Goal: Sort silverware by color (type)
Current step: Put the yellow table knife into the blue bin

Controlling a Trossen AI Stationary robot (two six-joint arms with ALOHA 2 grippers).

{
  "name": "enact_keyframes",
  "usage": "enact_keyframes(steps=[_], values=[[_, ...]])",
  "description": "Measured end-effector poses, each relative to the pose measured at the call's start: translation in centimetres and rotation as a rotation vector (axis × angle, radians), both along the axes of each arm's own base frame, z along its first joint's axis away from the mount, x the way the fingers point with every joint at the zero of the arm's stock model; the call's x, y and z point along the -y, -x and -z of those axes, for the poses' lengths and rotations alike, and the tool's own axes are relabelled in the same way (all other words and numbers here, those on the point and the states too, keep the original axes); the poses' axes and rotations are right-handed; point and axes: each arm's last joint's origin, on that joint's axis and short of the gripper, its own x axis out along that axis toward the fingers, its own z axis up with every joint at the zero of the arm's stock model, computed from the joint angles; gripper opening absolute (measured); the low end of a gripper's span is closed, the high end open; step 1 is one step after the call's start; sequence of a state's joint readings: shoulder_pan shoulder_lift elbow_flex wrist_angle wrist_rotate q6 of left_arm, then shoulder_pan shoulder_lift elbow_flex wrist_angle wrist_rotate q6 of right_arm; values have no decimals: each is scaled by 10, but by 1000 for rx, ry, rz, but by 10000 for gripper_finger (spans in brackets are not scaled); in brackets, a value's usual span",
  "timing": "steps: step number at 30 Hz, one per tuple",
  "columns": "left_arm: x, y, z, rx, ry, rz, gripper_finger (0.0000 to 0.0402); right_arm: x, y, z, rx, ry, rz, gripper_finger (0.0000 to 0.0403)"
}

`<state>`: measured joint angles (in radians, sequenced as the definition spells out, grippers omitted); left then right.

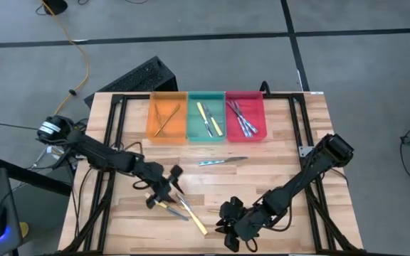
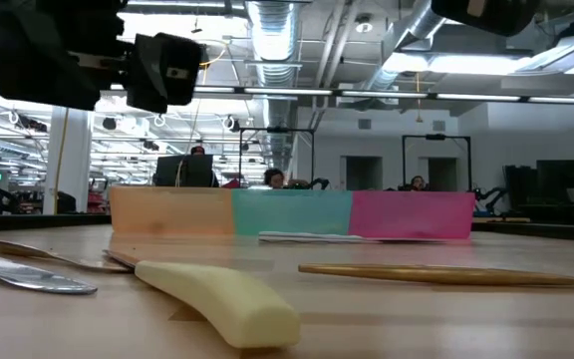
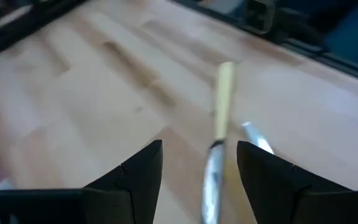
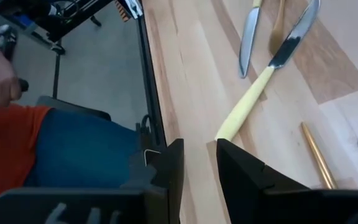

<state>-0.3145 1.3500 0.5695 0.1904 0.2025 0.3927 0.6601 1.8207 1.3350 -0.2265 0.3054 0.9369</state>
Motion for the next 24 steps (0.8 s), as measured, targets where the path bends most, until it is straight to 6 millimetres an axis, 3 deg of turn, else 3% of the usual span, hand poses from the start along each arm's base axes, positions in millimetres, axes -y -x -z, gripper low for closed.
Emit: enact_keyframes(steps=[9, 15, 24], values=[[21, -49, 18, -77, 18, 228, 190, 0, 0, 0, 1, 1, -1, 119], [26, -76, 24, -223, 3, 340, 190, 0, 0, 0, 2, 1, -5, 118], [17, -85, 23, -187, -110, 310, 190, 0, 0, 0, 7, 41, -36, 118]])
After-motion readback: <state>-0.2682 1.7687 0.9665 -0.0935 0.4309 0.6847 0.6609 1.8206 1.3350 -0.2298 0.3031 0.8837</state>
